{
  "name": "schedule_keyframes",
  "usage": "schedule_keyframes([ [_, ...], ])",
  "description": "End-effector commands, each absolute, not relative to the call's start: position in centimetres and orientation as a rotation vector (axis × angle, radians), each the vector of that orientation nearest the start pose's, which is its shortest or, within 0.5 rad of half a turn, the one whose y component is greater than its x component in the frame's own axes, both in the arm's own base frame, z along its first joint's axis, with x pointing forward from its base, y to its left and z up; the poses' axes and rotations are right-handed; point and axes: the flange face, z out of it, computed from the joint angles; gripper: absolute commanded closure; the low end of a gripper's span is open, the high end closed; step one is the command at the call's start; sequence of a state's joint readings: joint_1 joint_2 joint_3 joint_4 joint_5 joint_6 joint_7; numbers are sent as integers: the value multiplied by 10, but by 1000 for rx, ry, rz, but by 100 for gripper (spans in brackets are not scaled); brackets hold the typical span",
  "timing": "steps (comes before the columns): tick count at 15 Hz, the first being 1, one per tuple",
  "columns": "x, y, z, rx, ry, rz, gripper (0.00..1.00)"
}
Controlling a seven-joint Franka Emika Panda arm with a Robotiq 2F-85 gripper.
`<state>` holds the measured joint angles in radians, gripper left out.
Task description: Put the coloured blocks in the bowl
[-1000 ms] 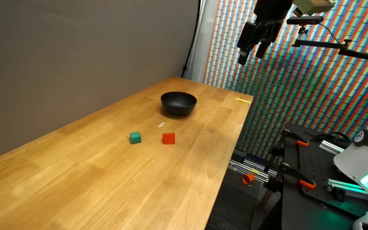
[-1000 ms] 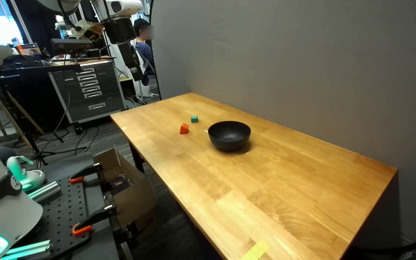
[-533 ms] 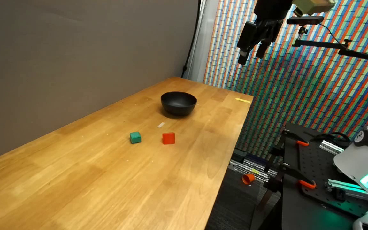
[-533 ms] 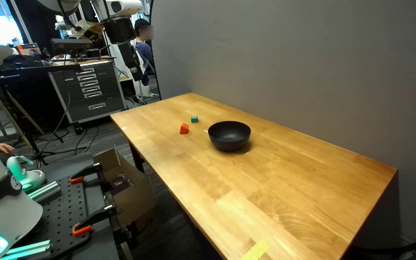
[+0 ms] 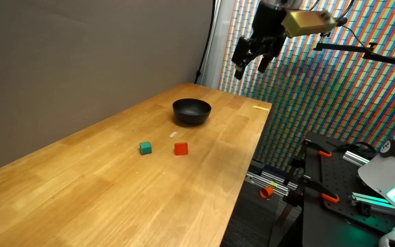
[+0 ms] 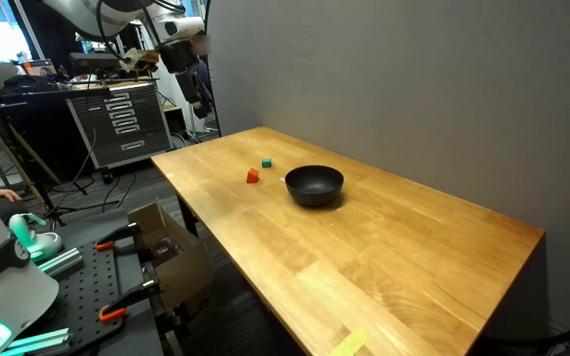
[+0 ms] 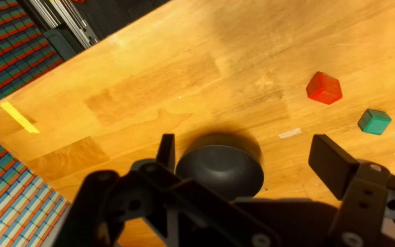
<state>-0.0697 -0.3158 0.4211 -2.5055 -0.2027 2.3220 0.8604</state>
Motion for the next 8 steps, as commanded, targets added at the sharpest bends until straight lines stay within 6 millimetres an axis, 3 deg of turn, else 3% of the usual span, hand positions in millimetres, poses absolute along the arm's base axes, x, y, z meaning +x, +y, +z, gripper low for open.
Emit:
schedule_keyframes([
  [1, 477, 176, 366, -3193, 637, -384, 0],
  [8, 580, 195, 287, -3179, 488, -234, 0],
])
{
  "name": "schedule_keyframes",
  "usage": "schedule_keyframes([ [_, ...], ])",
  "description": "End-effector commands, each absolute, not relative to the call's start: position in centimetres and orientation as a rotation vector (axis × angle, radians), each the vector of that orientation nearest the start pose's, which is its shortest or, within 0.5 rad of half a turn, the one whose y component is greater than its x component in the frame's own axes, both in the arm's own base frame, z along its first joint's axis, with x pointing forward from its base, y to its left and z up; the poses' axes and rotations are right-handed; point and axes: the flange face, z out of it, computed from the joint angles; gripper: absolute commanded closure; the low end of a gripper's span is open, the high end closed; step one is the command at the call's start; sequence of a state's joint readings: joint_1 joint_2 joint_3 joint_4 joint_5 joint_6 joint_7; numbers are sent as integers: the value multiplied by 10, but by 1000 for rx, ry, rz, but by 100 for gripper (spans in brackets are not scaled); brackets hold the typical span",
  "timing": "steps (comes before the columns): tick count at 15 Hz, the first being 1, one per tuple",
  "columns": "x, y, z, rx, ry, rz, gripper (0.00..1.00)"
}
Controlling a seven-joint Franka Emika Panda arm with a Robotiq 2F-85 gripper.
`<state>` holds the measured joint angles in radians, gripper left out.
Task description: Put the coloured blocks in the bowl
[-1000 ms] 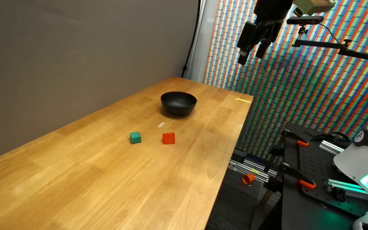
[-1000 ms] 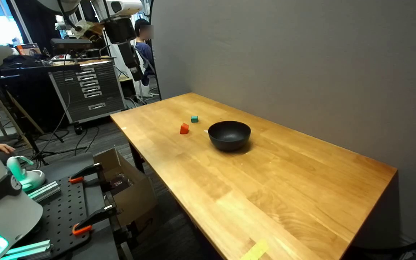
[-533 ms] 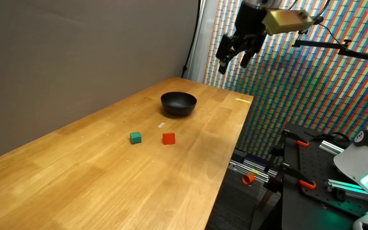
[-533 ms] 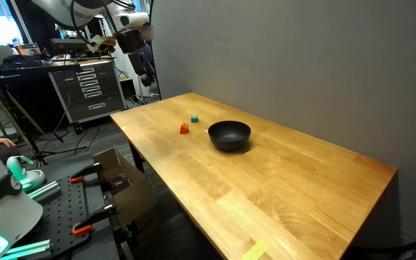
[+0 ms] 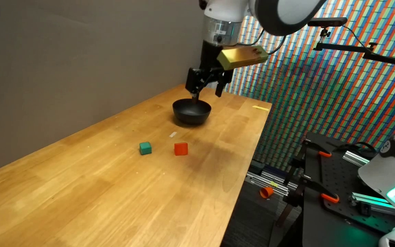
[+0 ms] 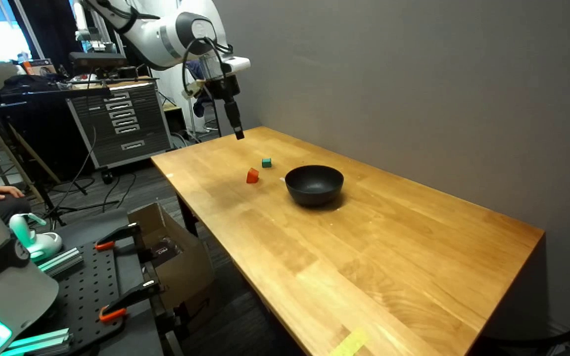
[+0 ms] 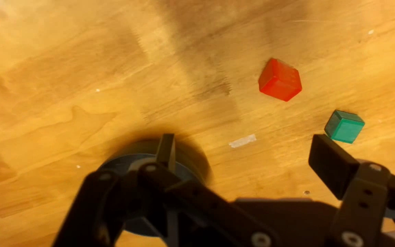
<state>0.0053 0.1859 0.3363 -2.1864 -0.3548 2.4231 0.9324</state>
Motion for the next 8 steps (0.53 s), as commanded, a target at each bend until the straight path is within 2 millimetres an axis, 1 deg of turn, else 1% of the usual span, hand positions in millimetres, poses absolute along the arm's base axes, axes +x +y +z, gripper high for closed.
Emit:
schedule_keyframes([
  [1, 591, 198, 279, -3171, 481, -211, 0],
  [3, 611, 201, 261, -3160, 507, -165, 0],
  [5, 624, 202, 244, -3140, 586, -103, 0],
  [6, 629, 203, 236, -3131, 633, -82, 0],
  [7, 632, 201, 230, -3163, 710, -101, 0],
  [8, 634, 201, 225, -3163, 740, -80, 0],
])
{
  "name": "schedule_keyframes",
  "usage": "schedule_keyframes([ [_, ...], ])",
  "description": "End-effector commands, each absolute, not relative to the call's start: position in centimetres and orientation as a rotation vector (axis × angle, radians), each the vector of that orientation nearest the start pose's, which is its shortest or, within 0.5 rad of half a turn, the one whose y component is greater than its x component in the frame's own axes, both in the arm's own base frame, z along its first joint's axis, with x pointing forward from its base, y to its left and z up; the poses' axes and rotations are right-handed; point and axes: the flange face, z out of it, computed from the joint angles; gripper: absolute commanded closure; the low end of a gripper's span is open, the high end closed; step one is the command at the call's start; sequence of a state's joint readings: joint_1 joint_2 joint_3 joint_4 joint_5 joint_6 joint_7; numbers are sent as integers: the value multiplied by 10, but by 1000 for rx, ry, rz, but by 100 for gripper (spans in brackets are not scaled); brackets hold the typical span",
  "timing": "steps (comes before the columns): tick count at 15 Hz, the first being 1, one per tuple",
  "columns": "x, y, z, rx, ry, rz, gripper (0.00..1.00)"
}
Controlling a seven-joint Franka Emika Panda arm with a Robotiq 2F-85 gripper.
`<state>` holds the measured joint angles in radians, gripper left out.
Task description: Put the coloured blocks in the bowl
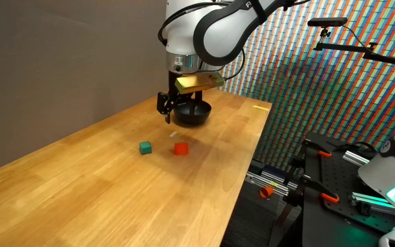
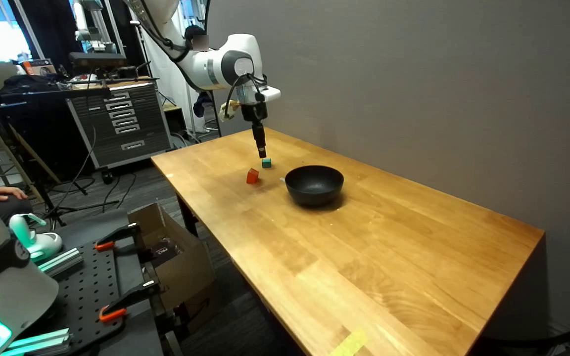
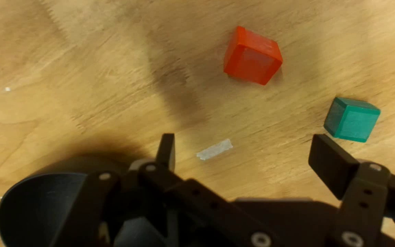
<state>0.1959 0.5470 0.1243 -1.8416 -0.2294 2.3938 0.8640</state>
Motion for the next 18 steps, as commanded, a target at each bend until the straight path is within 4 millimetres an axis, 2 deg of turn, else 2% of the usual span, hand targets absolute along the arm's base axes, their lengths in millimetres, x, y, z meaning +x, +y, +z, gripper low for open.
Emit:
schedule_keyframes([
  [1, 636, 200, 219, -3170, 780, -68, 0],
  [9, 628, 219, 187, -3136, 959, 44, 0],
  [16, 618, 223, 158, -3108, 1056, 70, 0],
  [17, 617, 223, 154, -3117, 1057, 62, 25],
  [18, 617, 223, 152, -3119, 1057, 59, 26],
])
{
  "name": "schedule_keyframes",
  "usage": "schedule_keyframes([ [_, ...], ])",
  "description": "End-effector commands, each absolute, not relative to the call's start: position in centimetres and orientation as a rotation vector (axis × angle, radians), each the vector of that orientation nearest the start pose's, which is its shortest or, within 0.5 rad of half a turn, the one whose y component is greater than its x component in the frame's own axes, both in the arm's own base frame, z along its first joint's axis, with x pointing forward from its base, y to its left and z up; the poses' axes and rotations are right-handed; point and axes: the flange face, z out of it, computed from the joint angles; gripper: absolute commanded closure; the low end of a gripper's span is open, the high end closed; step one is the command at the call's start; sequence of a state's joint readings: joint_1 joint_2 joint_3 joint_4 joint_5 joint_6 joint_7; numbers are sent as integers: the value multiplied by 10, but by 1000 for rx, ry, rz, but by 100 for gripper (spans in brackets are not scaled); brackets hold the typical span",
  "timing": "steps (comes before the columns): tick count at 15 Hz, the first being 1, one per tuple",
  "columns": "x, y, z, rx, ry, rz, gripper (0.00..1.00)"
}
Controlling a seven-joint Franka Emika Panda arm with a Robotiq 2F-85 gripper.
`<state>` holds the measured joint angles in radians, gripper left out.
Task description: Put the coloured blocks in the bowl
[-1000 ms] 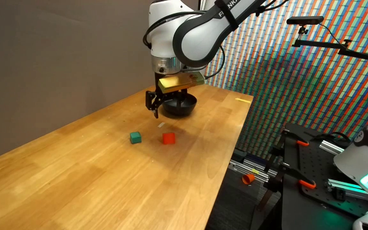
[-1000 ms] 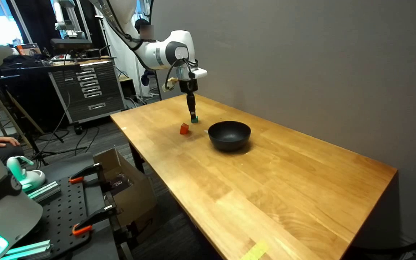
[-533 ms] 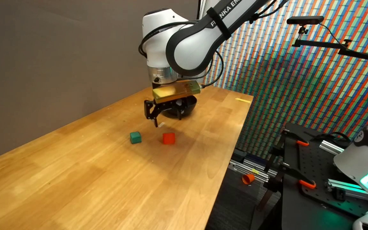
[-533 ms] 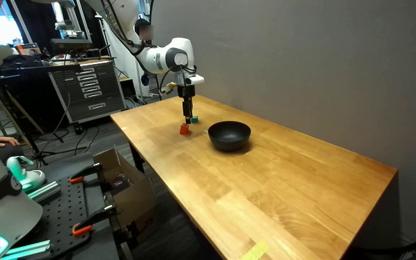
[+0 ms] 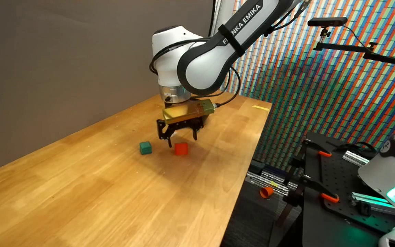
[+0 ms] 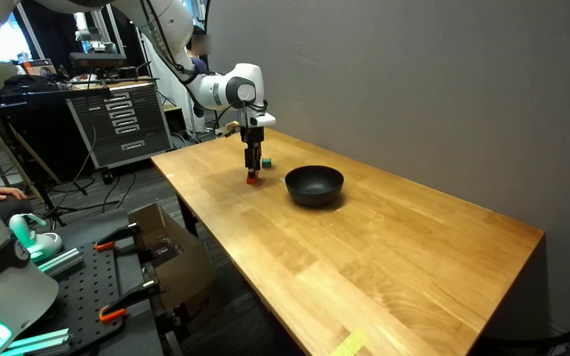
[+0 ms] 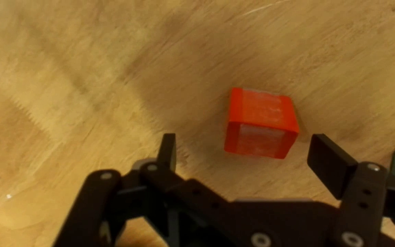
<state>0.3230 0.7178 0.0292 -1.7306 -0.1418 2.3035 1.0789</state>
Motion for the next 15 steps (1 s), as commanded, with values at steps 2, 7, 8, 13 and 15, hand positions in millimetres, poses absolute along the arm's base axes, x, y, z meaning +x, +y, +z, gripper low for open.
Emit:
schedule_keyframes([
  [2, 617, 222, 149, -3113, 1068, 77, 42],
  [7, 616, 216, 157, -3093, 1109, 84, 77],
  [8, 617, 209, 165, -3096, 1143, 38, 77],
  [13, 642, 167, 212, -3284, 1215, -340, 77],
  [15, 651, 149, 228, -3328, 1259, -498, 77],
])
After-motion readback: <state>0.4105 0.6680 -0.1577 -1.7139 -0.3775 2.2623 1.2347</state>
